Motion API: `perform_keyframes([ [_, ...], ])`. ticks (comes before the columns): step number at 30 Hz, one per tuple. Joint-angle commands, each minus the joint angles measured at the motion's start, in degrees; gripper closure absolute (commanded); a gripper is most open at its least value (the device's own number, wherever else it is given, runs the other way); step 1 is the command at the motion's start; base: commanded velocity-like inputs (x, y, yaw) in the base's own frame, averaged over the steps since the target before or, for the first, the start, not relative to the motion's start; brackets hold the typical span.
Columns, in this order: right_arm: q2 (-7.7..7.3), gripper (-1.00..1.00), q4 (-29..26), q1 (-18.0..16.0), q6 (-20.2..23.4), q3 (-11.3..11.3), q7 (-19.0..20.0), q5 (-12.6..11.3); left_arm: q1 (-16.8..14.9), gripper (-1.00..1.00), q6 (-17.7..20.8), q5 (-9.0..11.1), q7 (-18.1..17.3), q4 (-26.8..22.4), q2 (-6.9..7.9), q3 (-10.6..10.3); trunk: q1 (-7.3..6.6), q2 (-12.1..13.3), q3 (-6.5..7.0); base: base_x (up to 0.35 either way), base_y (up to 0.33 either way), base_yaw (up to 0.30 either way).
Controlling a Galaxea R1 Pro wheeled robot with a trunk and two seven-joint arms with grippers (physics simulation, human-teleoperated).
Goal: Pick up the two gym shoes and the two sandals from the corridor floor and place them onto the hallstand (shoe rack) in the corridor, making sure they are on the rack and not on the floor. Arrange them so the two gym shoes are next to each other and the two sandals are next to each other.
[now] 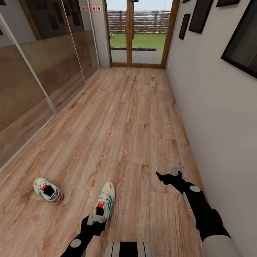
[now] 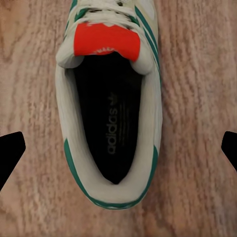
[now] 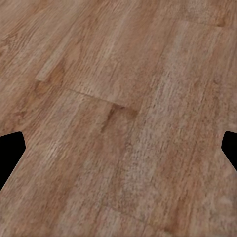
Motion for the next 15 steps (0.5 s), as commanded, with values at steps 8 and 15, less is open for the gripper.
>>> perform_keyframes([
  [8, 0.02, -1.00, -0.13, -0.02, 0.22, -0.16, 0.45, 0.63, -0.37, -1.00, -0.25, -0.44, 0.48, -0.07, 0.07, 0.28, -0.01, -0.01, -0.04, 0.000, 0.000, 0.000],
  [15, -0.04, -1.00, -0.11, -0.02, 0.23, -0.17, 0.45, 0.66, -0.66, -1.00, -0.30, -0.30, 1.33, -0.20, -0.08, 0.39, 0.07, -0.06, -0.70, 0.000, 0.000, 0.000],
])
